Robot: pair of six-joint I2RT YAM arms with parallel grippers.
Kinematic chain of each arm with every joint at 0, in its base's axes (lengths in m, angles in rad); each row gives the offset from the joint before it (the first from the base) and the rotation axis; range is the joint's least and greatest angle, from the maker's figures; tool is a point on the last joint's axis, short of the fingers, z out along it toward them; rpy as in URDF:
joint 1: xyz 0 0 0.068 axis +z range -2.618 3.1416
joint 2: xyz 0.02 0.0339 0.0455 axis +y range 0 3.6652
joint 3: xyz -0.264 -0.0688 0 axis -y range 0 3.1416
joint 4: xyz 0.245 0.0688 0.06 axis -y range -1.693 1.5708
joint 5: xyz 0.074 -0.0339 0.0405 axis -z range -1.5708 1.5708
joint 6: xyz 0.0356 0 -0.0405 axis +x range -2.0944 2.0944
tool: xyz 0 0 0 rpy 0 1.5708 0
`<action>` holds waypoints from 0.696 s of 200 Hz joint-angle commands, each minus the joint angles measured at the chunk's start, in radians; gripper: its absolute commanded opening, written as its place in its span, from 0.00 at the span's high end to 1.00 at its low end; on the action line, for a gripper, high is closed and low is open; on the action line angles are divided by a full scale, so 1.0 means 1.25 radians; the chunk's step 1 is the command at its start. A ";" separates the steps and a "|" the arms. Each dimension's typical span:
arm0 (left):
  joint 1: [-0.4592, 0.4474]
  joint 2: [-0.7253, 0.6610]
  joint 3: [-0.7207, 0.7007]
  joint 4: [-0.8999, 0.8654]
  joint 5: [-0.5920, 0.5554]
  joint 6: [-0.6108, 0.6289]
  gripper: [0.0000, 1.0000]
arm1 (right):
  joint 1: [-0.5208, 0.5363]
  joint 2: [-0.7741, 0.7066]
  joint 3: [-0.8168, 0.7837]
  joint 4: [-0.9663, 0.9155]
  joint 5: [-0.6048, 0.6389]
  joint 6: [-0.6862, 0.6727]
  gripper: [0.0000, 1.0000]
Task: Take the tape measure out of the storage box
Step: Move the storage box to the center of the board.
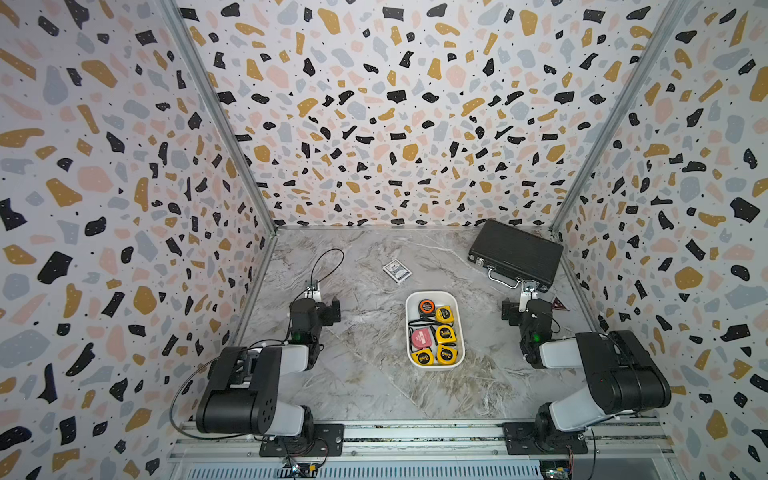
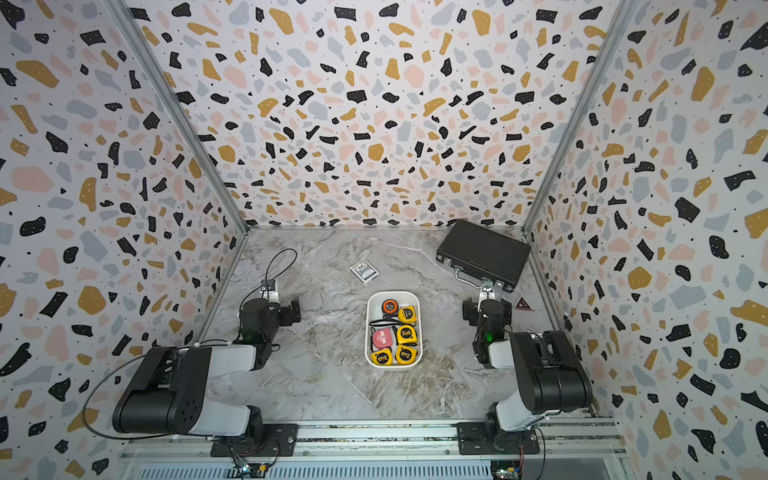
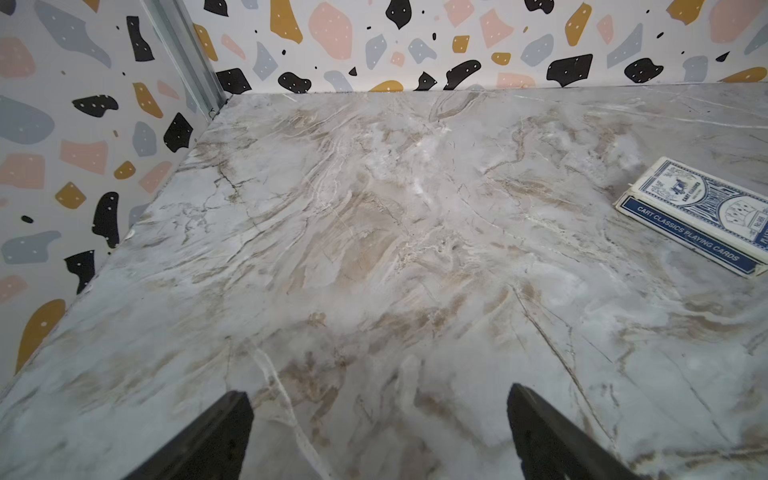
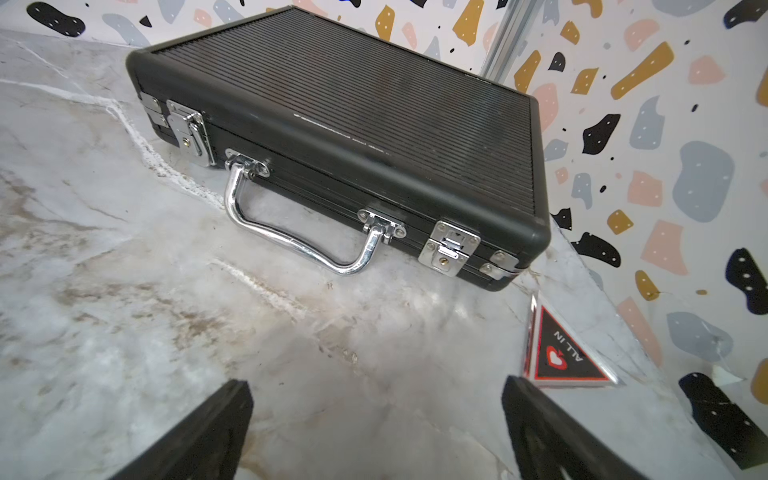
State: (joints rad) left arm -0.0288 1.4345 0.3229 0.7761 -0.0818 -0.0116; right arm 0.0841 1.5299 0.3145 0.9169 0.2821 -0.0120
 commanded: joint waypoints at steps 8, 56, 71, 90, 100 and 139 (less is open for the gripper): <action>-0.002 -0.008 0.007 0.039 0.015 0.006 0.00 | -0.003 -0.013 0.013 0.002 0.007 0.003 0.01; -0.002 -0.007 0.008 0.037 0.017 0.007 0.00 | -0.003 -0.011 0.015 0.002 0.006 0.003 0.01; -0.001 -0.006 0.010 0.034 0.018 0.007 0.00 | -0.003 -0.012 0.014 0.001 0.006 0.003 0.01; -0.002 -0.008 0.009 0.034 0.018 0.007 0.00 | -0.003 -0.011 0.014 0.002 0.003 0.003 0.01; -0.002 -0.011 0.007 0.046 0.016 0.007 0.00 | -0.002 -0.015 0.015 0.003 -0.010 -0.004 0.01; -0.003 -0.106 0.107 -0.202 0.022 0.009 0.00 | -0.001 -0.128 0.081 -0.237 -0.053 -0.009 0.01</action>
State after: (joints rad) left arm -0.0288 1.3769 0.3756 0.6426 -0.0677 -0.0113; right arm 0.0841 1.4864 0.3218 0.8425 0.2447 -0.0235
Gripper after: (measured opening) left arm 0.999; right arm 0.992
